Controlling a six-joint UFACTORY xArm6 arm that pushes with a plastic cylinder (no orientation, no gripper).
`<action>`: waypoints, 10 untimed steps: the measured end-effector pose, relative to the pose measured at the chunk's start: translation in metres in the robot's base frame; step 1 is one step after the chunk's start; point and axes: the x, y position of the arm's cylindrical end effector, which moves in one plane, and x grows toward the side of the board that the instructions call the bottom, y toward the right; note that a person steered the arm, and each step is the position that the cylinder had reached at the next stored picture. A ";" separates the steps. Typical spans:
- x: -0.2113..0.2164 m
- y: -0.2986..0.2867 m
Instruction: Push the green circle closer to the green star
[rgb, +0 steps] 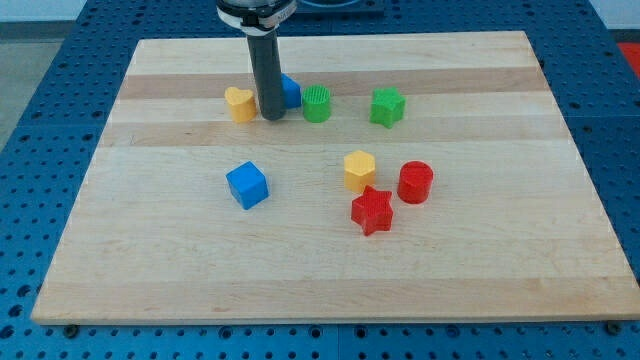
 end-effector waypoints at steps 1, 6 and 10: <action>-0.005 0.001; 0.002 0.015; -0.017 0.022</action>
